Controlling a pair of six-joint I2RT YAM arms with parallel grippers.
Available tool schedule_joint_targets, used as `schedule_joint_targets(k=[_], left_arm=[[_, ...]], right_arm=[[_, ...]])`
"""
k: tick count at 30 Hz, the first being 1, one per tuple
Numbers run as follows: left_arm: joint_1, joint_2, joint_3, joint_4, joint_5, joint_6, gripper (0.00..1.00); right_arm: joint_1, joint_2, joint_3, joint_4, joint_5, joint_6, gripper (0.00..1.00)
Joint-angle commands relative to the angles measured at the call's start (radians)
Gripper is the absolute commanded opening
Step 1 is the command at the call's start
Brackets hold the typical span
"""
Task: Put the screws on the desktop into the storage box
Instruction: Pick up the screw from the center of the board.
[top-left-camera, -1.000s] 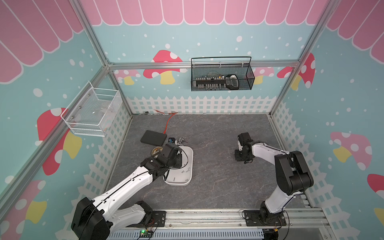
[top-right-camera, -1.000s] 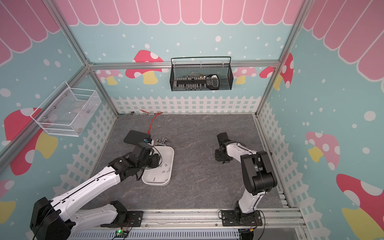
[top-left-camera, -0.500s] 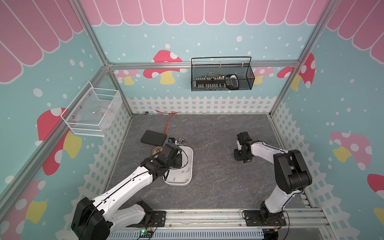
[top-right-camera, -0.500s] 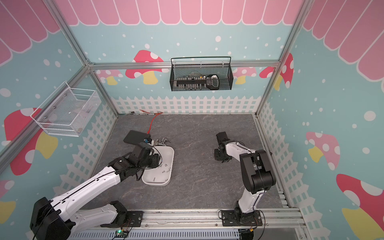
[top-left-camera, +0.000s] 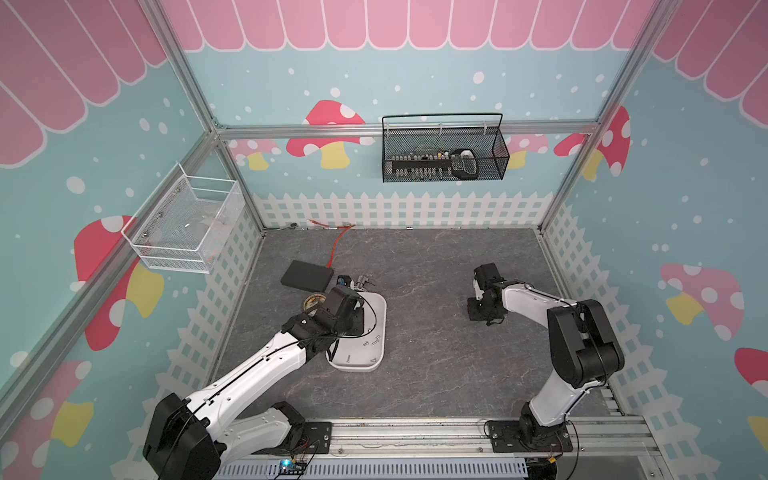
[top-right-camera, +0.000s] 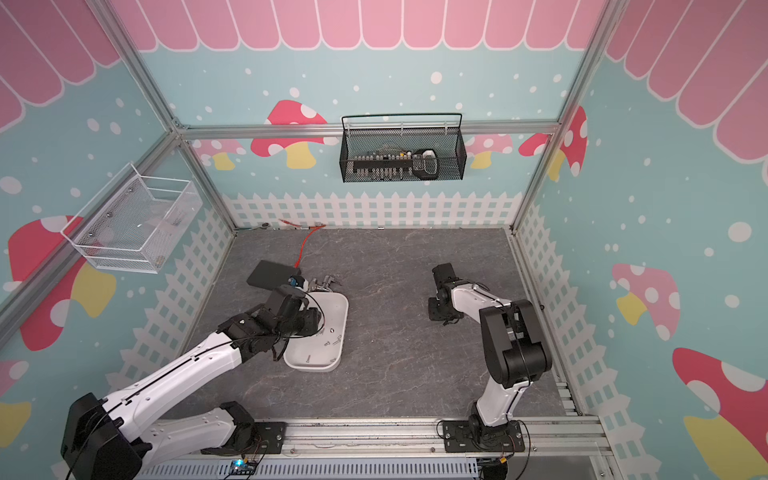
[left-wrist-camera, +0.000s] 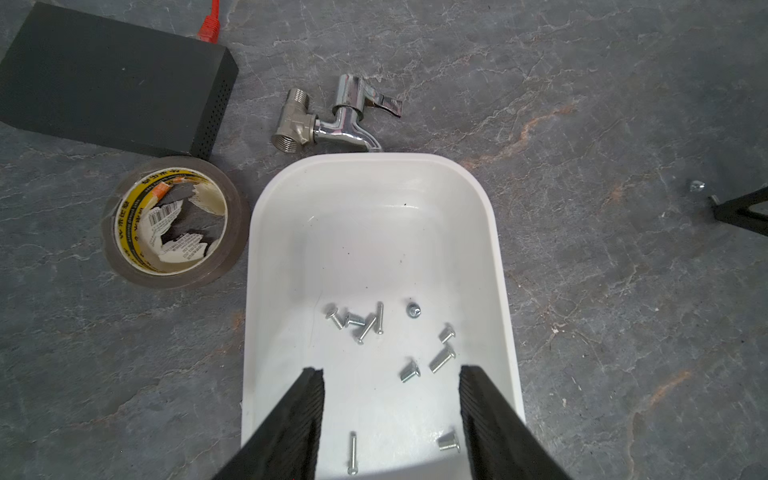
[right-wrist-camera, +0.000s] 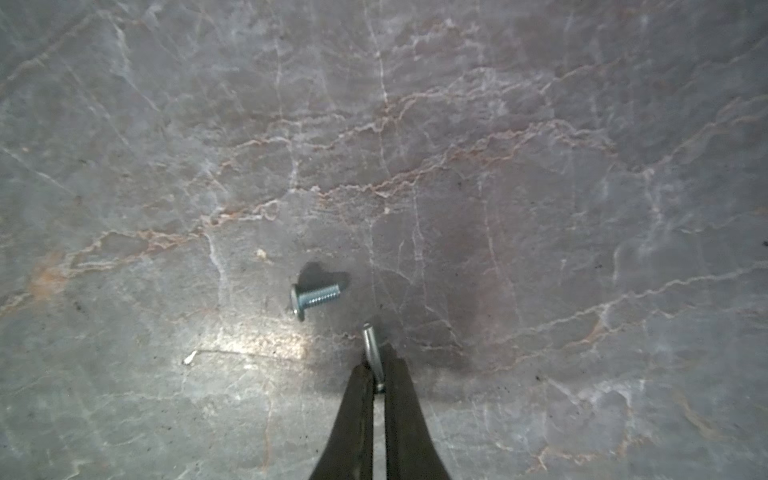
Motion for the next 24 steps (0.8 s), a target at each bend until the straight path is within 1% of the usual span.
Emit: schedule_joint_targets(k=[1,8,12,15,18,21,24], left_arm=[[-0.001,0.005,-0.009,-0.004,-0.009,0.006,0.56],[0.000,0.002,-0.008,-0.004,-0.008,0.006,0.56],[-0.001,0.000,-0.008,-0.004,-0.008,0.006,0.56],[0.000,-0.002,-0.008,-0.004,-0.009,0.005,0.56],[0.000,-0.005,-0.008,-0.004,-0.013,0.003,0.56],[0.000,-0.009,-0.008,-0.004,-0.019,0.003,0.56],[0.000,-0.012,-0.009,-0.004,-0.025,0.001,0.56]], right_arm=[[0.003,-0.047,-0.013,-0.007,-0.017,0.000,0.00],[0.004,-0.110,-0.024,0.004,-0.076,-0.009,0.00],[0.031,-0.161,-0.041,0.030,-0.174,-0.010,0.00],[0.097,-0.201,-0.056,0.071,-0.292,0.007,0.00],[0.191,-0.228,-0.071,0.143,-0.412,0.056,0.00],[0.314,-0.235,-0.076,0.240,-0.468,0.125,0.00],[0.433,-0.207,-0.053,0.327,-0.488,0.185,0.00]])
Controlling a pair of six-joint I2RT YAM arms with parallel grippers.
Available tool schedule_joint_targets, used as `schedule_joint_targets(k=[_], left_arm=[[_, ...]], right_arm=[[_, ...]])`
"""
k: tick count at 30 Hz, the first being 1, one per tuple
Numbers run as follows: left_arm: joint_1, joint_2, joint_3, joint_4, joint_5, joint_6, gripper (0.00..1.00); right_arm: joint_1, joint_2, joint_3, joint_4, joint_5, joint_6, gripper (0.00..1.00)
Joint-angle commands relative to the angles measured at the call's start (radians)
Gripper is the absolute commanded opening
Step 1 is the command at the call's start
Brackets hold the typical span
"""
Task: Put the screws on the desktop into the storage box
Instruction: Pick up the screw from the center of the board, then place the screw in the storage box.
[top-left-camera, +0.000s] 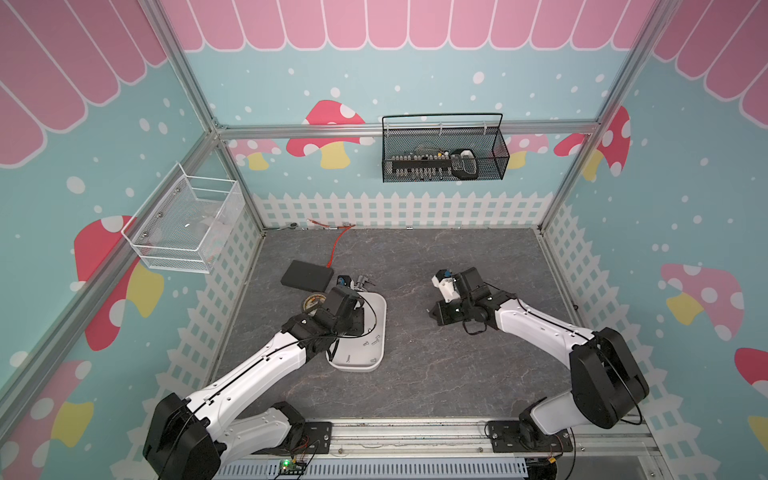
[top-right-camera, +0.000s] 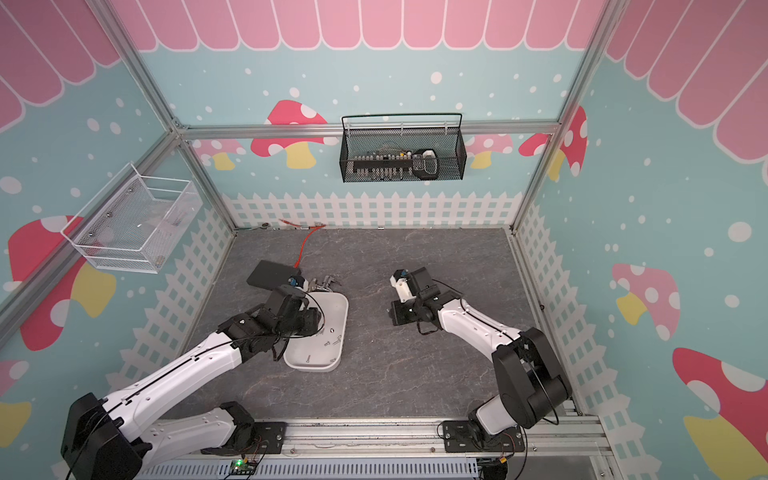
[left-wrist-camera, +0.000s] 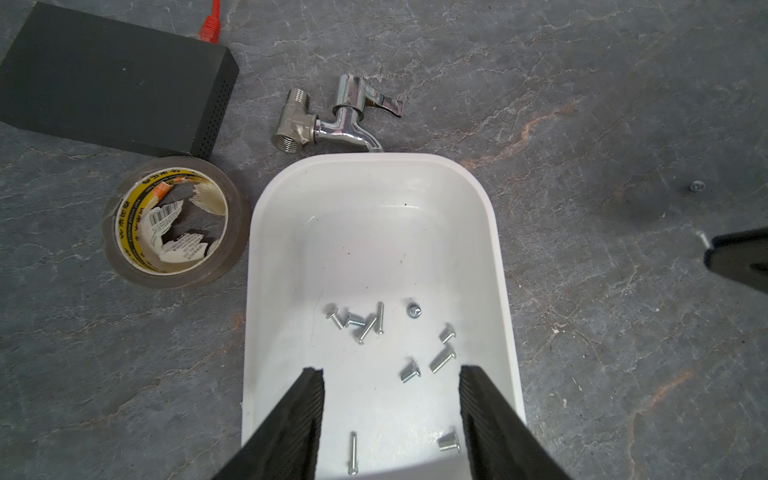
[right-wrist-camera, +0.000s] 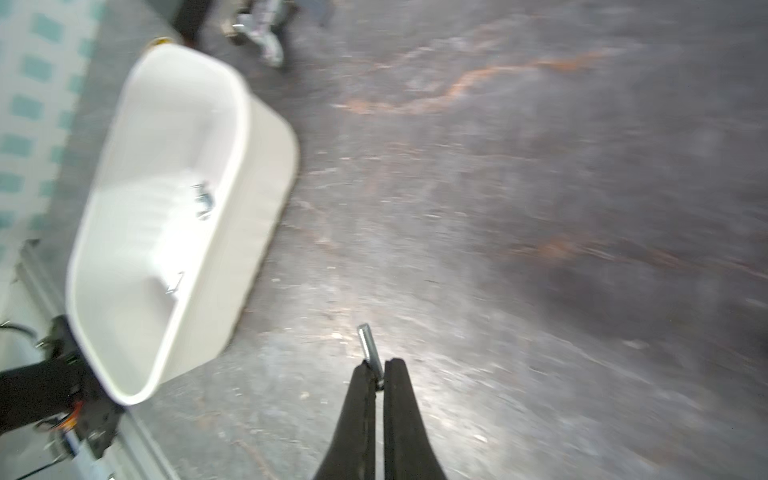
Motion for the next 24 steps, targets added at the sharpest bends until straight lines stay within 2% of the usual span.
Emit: schedule_joint_targets(k=[1,6,11,13,16,17,21,24], left_arm=[[-0.001,-0.013,-0.008,-0.004,-0.023,0.001,0.56],[0.000,-0.019,-0.009,-0.005,-0.032,-0.001,0.56],[0.000,-0.024,-0.008,-0.004,-0.034,-0.003,0.56],[-0.001,-0.024,-0.009,-0.004,-0.035,-0.003,0.56],[0.000,-0.027,-0.009,-0.004,-0.035,-0.005,0.56],[-0.001,-0.029,-0.008,-0.004,-0.035,-0.003,0.56],[-0.001,-0.048,-0.007,-0.003,-0.034,-0.006,0.56],[-0.002,-0.072,-0.005,0.007,-0.012,-0.001,0.56]], right_arm=[[0.103,0.026,0.016,0.133,-0.086,0.092,0.00],[0.242,0.144,0.115,0.193,-0.050,0.127,0.00],[0.279,0.230,0.192,0.196,-0.022,0.125,0.01],[0.286,0.250,0.221,0.199,-0.027,0.105,0.07],[0.285,0.260,0.260,0.161,0.006,0.076,0.35],[0.285,0.249,0.265,0.143,0.042,0.060,0.39],[0.261,0.121,0.177,0.165,0.148,0.007,0.42],[0.196,-0.009,0.062,0.190,0.242,-0.021,0.42]])
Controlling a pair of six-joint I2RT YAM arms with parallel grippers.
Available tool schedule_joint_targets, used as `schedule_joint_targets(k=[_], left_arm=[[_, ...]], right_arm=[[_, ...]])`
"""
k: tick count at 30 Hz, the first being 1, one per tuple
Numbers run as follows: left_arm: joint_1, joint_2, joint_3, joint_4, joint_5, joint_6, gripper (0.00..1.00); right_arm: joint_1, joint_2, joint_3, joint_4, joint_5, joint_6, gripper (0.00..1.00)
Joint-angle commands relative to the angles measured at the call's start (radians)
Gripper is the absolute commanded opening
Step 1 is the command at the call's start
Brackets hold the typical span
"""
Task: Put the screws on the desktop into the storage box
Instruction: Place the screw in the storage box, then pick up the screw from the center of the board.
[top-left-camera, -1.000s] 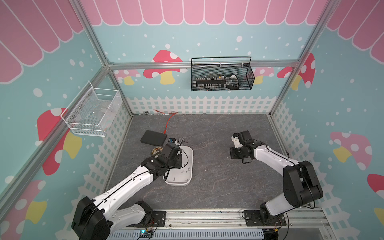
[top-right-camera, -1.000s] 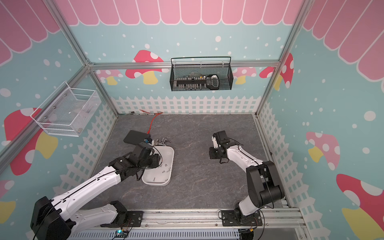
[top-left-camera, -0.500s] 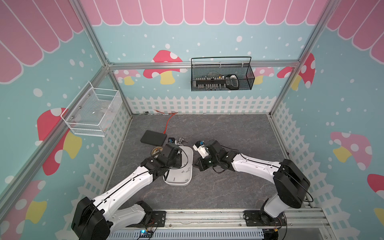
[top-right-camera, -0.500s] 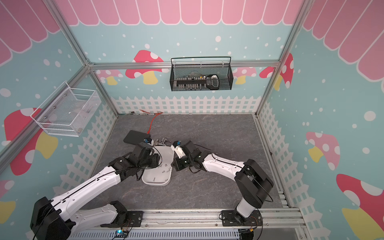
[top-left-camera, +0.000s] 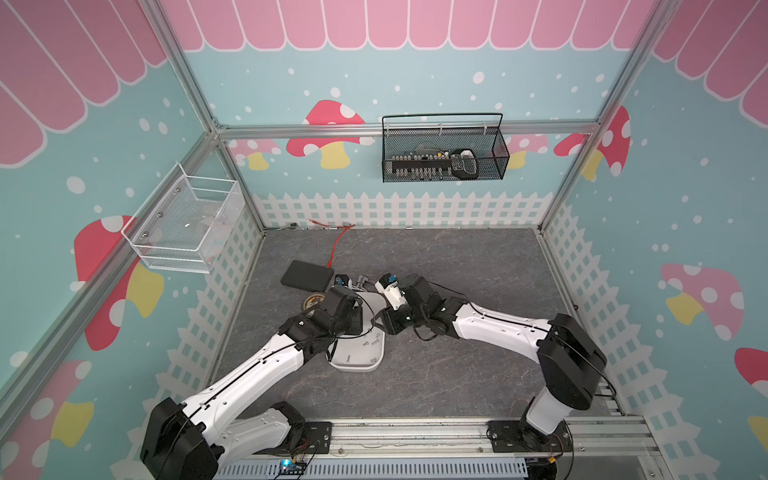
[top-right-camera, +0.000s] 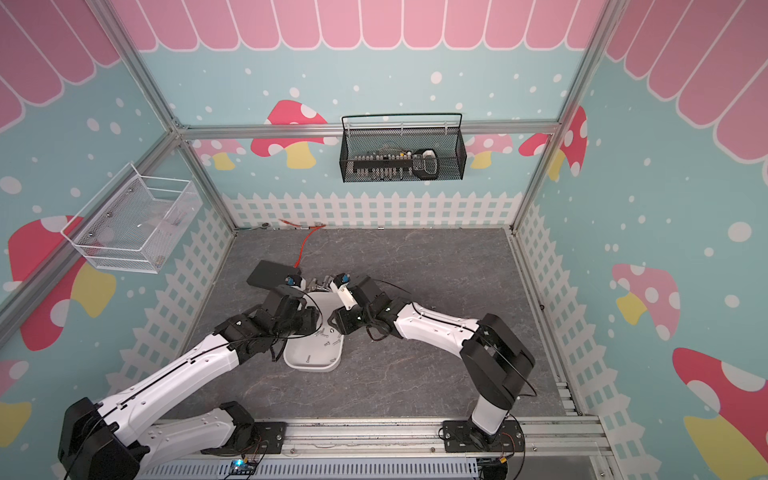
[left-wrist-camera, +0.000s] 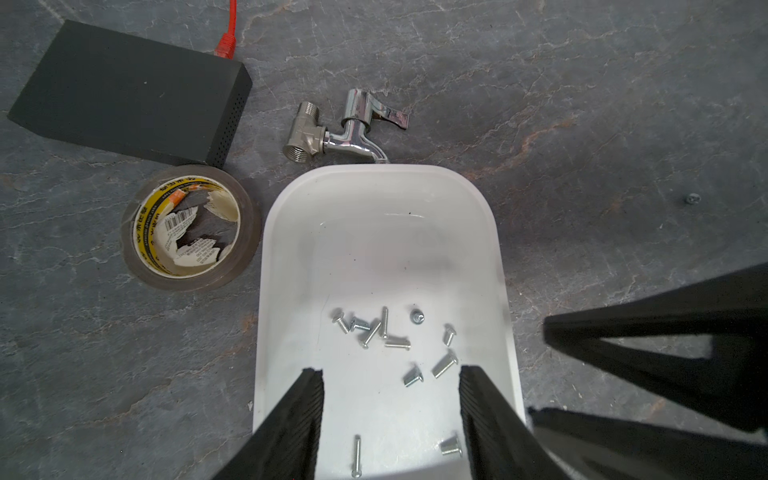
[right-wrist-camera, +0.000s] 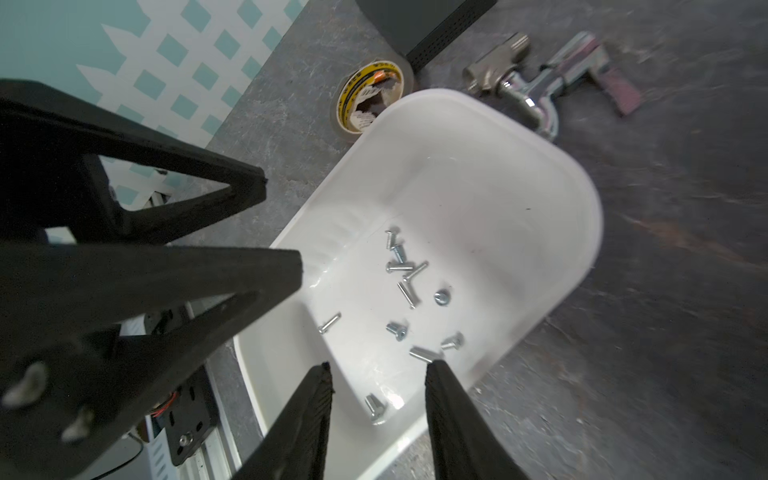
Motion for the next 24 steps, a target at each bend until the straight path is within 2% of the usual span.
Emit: schedule_joint_targets(k=[1,5,7,11,17,24], left_arm=[[-0.002,-0.040,-0.007,0.015,0.019,0.005,0.56],[-0.017,-0.040,0.004,0.056,0.152,0.015,0.55],[-0.044,-0.016,0.030,0.067,0.184,0.005,0.51],[-0.121,0.082,0.102,0.112,0.252,-0.032,0.51],[-0.249,0.409,0.303,0.137,0.229,-0.105,0.51],[-0.333,0.837,0.660,0.137,0.286,-0.094,0.50]], right_arm=[[-0.085,-0.148,-0.119,0.028,0.158,-0.055,0.42],[-0.253,-0.324,-0.323,0.071,0.254,-0.038,0.37],[-0.326,-0.397,-0.409,0.086,0.305,-0.040,0.36],[-0.480,-0.458,-0.501,0.060,0.345,-0.028,0.34],[-0.666,-0.442,-0.607,0.101,0.333,0.054,0.34],[-0.731,-0.387,-0.694,0.194,0.399,0.102,0.30]])
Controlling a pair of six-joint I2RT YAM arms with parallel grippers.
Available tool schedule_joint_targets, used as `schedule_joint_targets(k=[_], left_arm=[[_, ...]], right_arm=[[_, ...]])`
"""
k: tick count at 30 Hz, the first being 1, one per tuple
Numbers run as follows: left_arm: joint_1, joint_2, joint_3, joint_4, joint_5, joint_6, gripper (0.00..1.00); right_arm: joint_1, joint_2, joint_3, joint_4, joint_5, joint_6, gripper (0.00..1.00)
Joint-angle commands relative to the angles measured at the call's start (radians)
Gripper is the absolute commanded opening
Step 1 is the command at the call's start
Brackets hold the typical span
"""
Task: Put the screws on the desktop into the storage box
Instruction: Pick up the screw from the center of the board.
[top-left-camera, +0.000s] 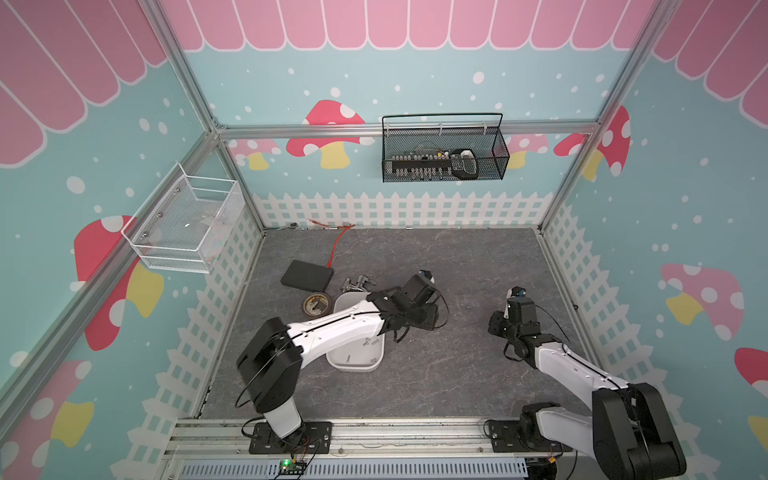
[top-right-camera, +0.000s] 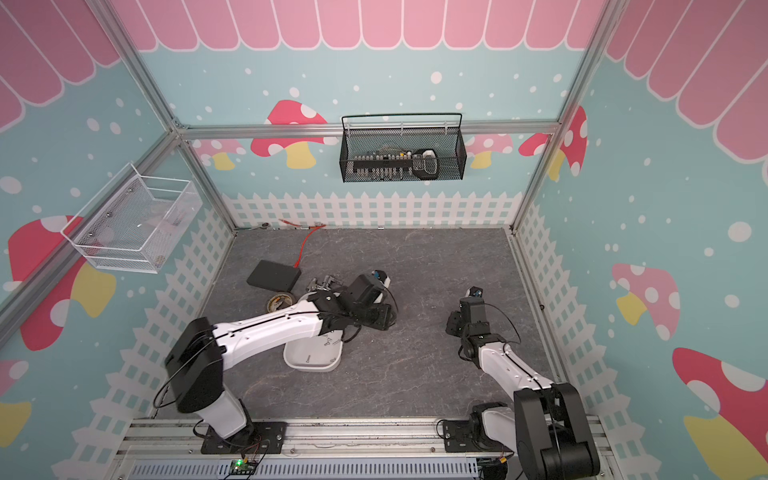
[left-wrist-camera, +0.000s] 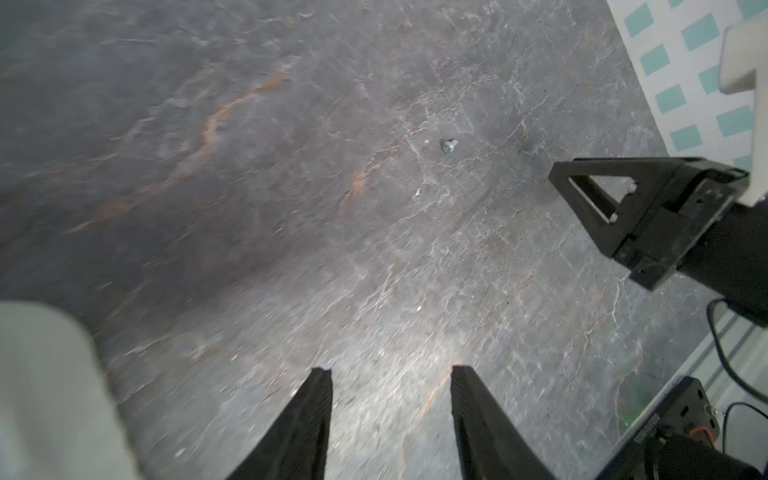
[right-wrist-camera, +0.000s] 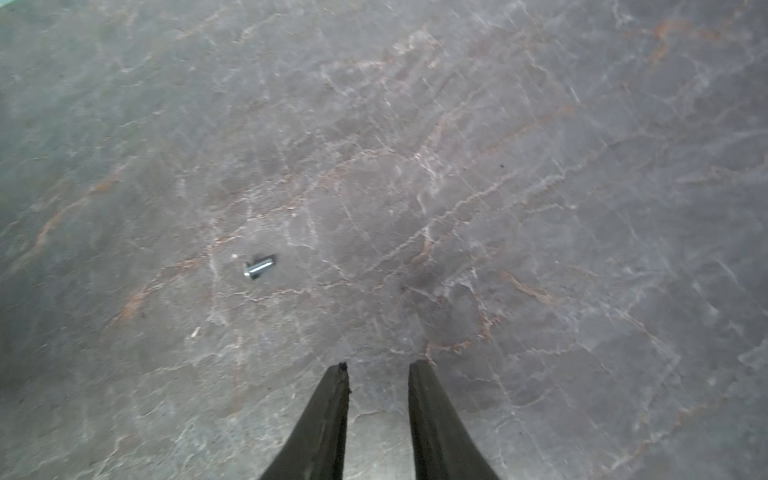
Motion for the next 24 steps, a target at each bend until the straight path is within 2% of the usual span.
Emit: schedule_joint_targets(k=[1,6,12,19,24], left_arm=[[-0.020,0.149,0.159,0.006,0.053,0.018,0.49],[-0.020,0.393,0.444,-0.062,0.087,0.067,0.46],[-0.015,0.619,0.763,-0.218,0.036,0.109,0.43],[-0.008,0.751,0.946,-0.286,-0.035,0.184,0.40],[0.001,0.777,0.973,-0.291,-0.054,0.210,0.40]], right_arm=[[-0.016,0.018,-0.041,0.080,0.046,0.046,0.29],[-0.031,-0.003,-0.064,0.101,0.031,0.054,0.29],[-0.030,-0.023,-0.084,0.121,0.019,0.061,0.29],[-0.030,-0.001,-0.078,0.133,-0.010,0.055,0.29],[-0.030,0.003,-0.078,0.137,-0.017,0.052,0.29]])
